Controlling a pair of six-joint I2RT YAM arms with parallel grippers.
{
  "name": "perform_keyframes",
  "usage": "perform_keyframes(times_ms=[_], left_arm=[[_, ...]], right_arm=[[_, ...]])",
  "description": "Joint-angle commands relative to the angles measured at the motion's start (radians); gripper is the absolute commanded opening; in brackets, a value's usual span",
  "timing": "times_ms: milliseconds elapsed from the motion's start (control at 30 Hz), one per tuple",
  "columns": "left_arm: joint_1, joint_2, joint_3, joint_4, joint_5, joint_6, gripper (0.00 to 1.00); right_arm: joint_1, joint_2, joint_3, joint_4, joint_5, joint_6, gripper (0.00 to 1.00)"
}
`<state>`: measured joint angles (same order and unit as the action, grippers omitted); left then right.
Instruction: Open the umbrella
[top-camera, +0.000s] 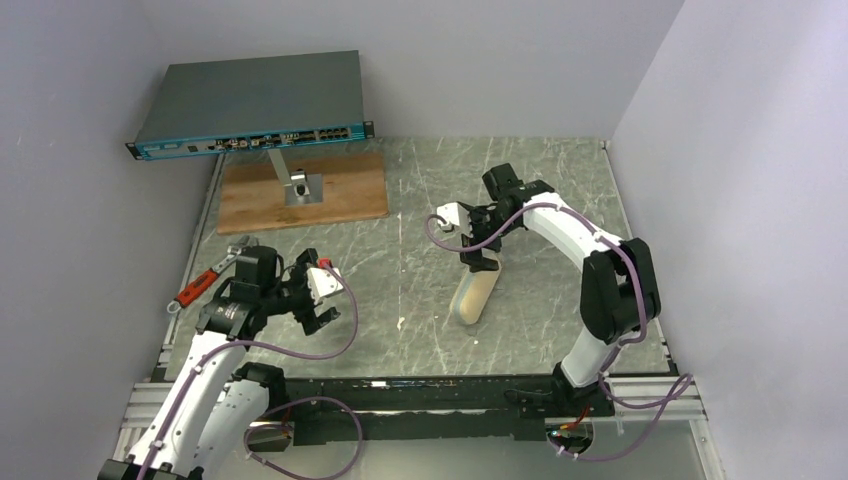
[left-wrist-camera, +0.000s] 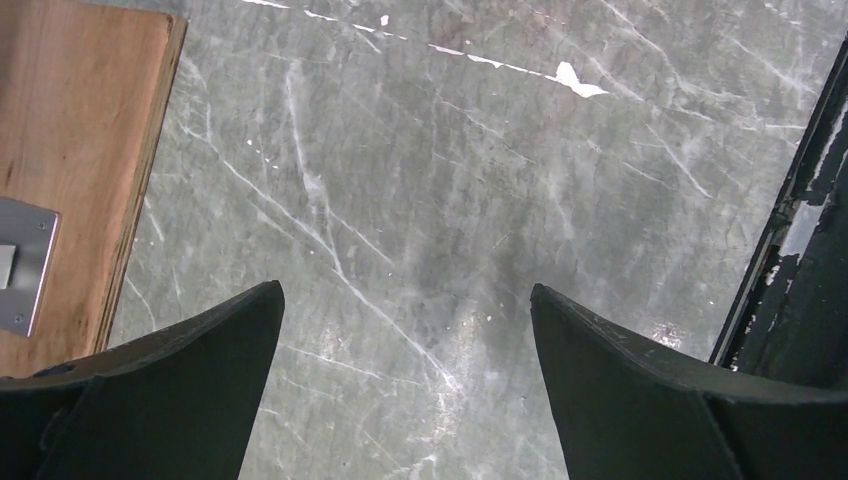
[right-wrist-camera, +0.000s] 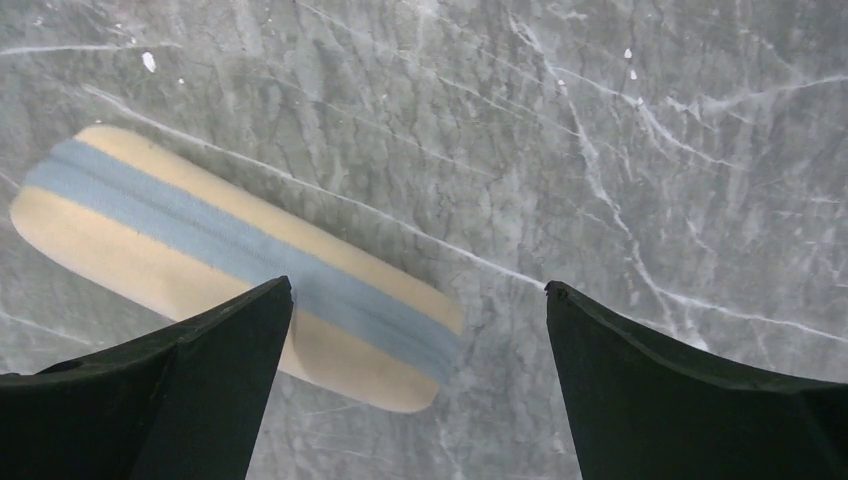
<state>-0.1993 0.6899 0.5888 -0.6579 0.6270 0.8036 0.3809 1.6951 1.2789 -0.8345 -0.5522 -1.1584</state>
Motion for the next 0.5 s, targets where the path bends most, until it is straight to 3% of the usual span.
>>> perform_keyframes(times_ms=[0, 200, 467], left_arm=[[-0.005, -0.016, 0.022, 0.009, -0.012, 0.025, 1.00], [-0.005, -0.024, 0.025, 0.011, -0.017, 0.004, 1.00], [-0.006, -0.006, 0.032, 0.009, -0.018, 0.003, 1.00]], right_arm=[[-0.004, 0.017, 0.068, 0.007, 0.018, -0.076, 1.00], [-0.030, 0.016, 0.166, -0.150, -0.040, -0.223, 1.00], [0.051, -0.097, -0.010, -0.158, -0.024, -0.601, 1.00]])
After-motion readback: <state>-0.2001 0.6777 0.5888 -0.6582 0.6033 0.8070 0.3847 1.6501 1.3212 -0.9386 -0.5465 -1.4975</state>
